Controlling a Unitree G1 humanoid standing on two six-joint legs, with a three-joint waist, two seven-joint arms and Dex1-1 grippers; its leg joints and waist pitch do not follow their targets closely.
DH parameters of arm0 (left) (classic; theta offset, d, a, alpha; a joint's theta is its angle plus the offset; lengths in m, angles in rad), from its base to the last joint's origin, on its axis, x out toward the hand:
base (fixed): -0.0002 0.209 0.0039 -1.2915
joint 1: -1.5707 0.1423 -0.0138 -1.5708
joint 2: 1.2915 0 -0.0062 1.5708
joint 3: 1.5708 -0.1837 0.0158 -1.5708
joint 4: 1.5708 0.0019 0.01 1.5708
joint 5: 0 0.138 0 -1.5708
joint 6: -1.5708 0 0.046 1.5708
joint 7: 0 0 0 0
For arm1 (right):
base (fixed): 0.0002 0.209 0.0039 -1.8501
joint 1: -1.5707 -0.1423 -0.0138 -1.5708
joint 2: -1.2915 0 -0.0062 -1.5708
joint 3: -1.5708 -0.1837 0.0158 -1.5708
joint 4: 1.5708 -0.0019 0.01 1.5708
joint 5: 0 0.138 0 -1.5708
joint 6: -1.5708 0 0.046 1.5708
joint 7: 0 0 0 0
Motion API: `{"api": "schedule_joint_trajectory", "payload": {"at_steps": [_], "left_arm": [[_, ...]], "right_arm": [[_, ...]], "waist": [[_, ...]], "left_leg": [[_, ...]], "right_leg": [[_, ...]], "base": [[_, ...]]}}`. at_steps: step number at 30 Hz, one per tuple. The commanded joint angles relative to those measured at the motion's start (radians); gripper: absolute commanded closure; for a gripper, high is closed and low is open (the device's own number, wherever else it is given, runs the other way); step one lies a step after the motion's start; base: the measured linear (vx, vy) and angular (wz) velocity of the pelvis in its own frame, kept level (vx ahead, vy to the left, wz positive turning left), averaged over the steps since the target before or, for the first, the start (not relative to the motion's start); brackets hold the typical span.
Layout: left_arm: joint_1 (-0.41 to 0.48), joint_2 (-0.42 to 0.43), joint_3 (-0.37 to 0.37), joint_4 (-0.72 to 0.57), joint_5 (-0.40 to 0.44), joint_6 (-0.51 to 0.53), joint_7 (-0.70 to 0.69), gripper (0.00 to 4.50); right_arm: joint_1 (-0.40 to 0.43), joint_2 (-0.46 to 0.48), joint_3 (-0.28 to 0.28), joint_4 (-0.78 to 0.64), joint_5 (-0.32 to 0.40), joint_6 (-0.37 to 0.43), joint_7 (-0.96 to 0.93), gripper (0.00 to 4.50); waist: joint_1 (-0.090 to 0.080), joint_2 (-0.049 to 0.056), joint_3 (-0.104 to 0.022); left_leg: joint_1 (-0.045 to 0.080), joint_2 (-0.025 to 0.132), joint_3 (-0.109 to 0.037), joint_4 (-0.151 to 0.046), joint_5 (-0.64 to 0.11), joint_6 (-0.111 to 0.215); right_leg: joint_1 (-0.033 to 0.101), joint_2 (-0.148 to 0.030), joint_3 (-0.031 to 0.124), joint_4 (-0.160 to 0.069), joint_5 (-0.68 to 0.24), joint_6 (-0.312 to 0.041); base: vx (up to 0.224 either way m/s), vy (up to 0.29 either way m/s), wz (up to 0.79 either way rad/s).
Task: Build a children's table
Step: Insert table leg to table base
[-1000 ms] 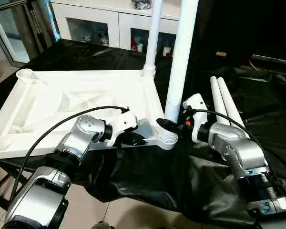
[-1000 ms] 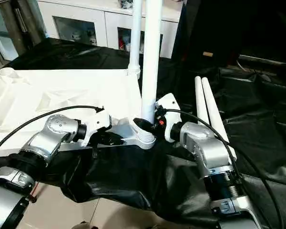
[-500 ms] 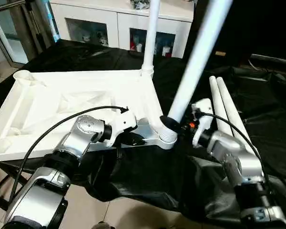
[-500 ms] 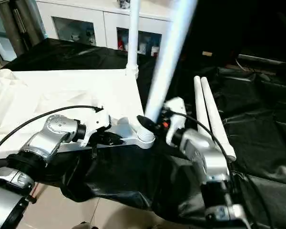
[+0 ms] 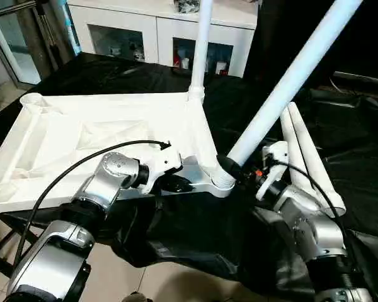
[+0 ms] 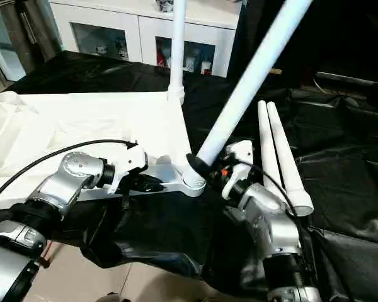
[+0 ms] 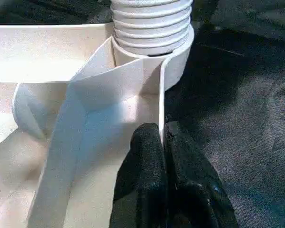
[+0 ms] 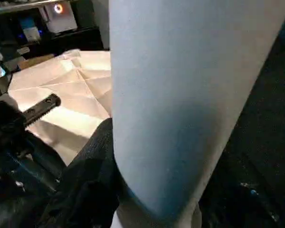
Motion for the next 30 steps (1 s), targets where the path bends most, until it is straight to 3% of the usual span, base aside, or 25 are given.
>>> {"api": "schedule_joint_trajectory", "payload": {"at_steps": [1,5,9,12,17,19,20,22,23,25,26,30], "left_arm": [[-0.009,-0.001,0.024,-0.007,-0.007,-0.011,0.02,4.5],[-0.01,-0.006,0.024,-0.002,-0.006,-0.015,0.025,4.5],[-0.011,-0.009,0.023,0.001,-0.007,-0.017,0.023,4.5],[-0.009,-0.007,0.016,-0.005,-0.011,-0.031,0.0,4.5],[-0.014,-0.011,0.012,-0.007,-0.011,-0.035,-0.006,4.5],[-0.017,-0.011,0.012,-0.007,-0.012,-0.04,-0.012,4.5],[-0.017,-0.01,0.012,-0.008,-0.013,-0.041,-0.014,4.5],[-0.017,-0.009,0.011,-0.012,-0.014,-0.041,-0.018,4.5],[-0.009,-0.002,0.011,-0.025,-0.02,-0.048,-0.033,4.5],[-0.005,0.0,0.012,-0.029,-0.021,-0.051,-0.037,4.5],[0.003,0.005,0.013,-0.036,-0.025,-0.055,-0.042,4.5],[0.023,0.02,0.012,-0.067,-0.034,-0.054,-0.069,4.5]], "right_arm": [[0.033,-0.021,0.004,0.036,-0.067,0.017,-0.042,2.62],[0.033,-0.023,0.034,0.026,-0.082,0.004,-0.027,2.62],[0.024,-0.032,0.056,0.027,-0.09,0.001,-0.012,2.62],[-0.031,-0.064,0.095,0.056,-0.106,0.016,0.049,2.62],[-0.053,-0.09,0.127,0.073,-0.107,0.037,0.125,2.62],[-0.058,-0.107,0.145,0.077,-0.105,0.05,0.173,2.62],[-0.059,-0.111,0.15,0.078,-0.106,0.051,0.182,2.62],[-0.059,-0.121,0.158,0.078,-0.107,0.052,0.202,2.62],[-0.064,-0.132,0.164,0.1,-0.104,0.041,0.23,2.62],[-0.065,-0.133,0.163,0.109,-0.102,0.036,0.238,2.62],[-0.063,-0.133,0.164,0.121,-0.103,0.028,0.247,2.62],[-0.063,-0.132,0.167,0.143,-0.103,0.013,0.271,2.62]], "waist": [[-0.002,0.013,-0.069],[-0.002,0.008,-0.069],[-0.004,0.01,-0.069],[-0.005,0.006,-0.069],[-0.005,0.004,-0.07],[-0.004,0.006,-0.071],[-0.006,0.016,-0.071],[-0.005,0.012,-0.072],[-0.004,-0.001,-0.072],[-0.003,0.004,-0.071],[-0.004,-0.004,-0.071],[-0.005,-0.002,-0.068]], "left_leg": [[0.015,0.028,-0.01,-0.077,-0.289,-0.001],[0.014,0.029,-0.011,-0.078,-0.289,0.001],[0.013,0.029,-0.01,-0.078,-0.283,0.003],[0.013,0.028,-0.01,-0.077,-0.283,0.007],[0.011,0.029,-0.008,-0.075,-0.262,0.017],[0.011,0.029,-0.008,-0.074,-0.256,0.018],[0.012,0.03,-0.008,-0.074,-0.262,0.017],[0.011,0.028,-0.008,-0.073,-0.26,0.019],[0.011,0.029,-0.007,-0.073,-0.252,0.026],[0.011,0.029,-0.007,-0.073,-0.248,0.026],[0.011,0.03,-0.006,-0.073,-0.251,0.028],[0.01,0.032,-0.009,-0.075,-0.263,0.026]], "right_leg": [[0.05,-0.08,0.047,-0.092,-0.375,-0.164],[0.049,-0.08,0.048,-0.092,-0.377,-0.158],[0.049,-0.08,0.049,-0.091,-0.361,-0.161],[0.05,-0.079,0.047,-0.091,-0.378,-0.159],[0.052,-0.079,0.048,-0.089,-0.348,-0.165],[0.053,-0.079,0.049,-0.087,-0.334,-0.171],[0.052,-0.077,0.049,-0.089,-0.321,-0.174],[0.055,-0.077,0.049,-0.086,-0.31,-0.179],[0.054,-0.079,0.048,-0.086,-0.318,-0.18],[0.054,-0.08,0.048,-0.085,-0.327,-0.18],[0.053,-0.08,0.048,-0.087,-0.337,-0.177],[0.051,-0.084,0.048,-0.091,-0.397,-0.16]], "base": [[0.0,0.0,0.0],[0.0,0.0,0.0],[0.0,0.0,0.0],[0.0,0.0,0.0],[0.0,0.0,0.0],[0.0,0.0,0.0],[0.0,0.0,0.0],[0.0,0.0,0.0],[0.0,0.0,0.0],[0.0,0.0,0.0],[0.0,0.0,0.0],[0.0,0.0,0.0]]}}
